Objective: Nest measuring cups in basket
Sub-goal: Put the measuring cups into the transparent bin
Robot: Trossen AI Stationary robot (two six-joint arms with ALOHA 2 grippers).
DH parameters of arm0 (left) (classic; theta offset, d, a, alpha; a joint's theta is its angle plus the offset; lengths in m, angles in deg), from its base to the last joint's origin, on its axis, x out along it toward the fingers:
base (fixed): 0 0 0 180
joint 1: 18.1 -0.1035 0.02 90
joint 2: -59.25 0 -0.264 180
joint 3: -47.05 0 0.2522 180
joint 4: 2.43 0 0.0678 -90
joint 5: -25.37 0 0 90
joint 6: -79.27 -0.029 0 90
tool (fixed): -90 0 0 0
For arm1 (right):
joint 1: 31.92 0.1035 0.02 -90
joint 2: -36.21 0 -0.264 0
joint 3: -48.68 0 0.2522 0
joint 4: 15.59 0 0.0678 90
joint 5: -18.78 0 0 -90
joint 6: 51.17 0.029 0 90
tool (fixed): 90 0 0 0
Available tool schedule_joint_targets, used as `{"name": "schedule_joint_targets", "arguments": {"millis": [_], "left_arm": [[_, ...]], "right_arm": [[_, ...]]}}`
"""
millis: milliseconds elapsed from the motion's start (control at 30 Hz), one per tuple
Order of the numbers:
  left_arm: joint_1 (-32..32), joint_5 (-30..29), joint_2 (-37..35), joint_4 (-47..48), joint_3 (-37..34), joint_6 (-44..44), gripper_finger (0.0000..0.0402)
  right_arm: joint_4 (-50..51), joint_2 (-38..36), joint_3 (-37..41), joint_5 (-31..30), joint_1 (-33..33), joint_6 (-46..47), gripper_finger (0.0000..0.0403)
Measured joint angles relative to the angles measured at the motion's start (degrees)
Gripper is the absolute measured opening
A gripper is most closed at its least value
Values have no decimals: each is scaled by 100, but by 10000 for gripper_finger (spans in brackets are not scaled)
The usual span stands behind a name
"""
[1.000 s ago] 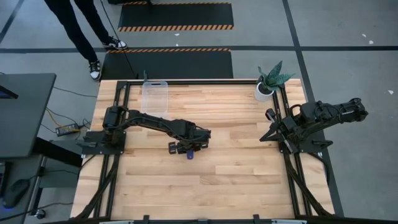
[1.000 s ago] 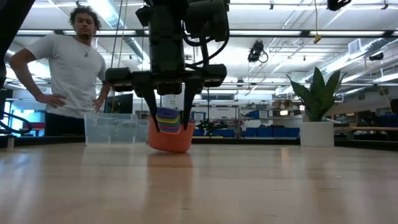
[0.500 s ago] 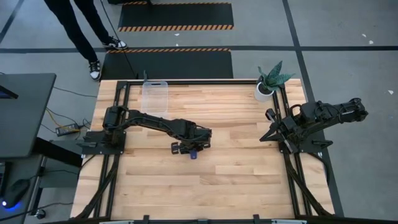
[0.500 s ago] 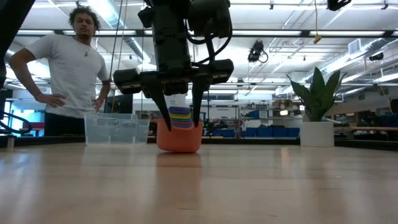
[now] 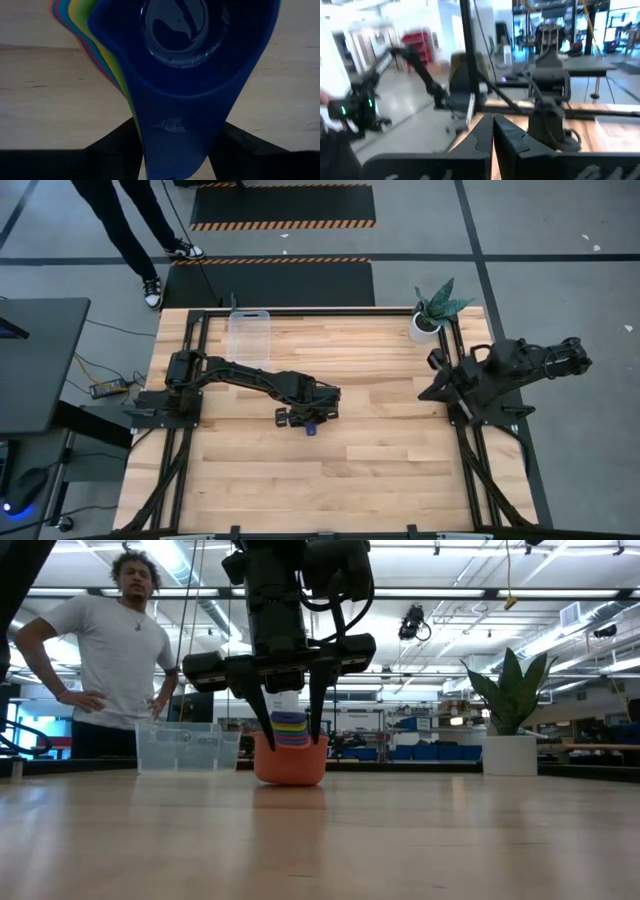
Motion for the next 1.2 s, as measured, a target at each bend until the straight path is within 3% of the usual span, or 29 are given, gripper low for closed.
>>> {"name": "schedule_joint_targets", "arguments": {"millis": [500, 1200], "left_arm": [[0, -4, 0, 13, 0, -11, 192], [0, 55, -2, 166, 0, -4, 169]], "right_arm": [[1363, -1251, -7, -208, -195, 796, 19], [1403, -1317, -7, -185, -195, 765, 19]]}}
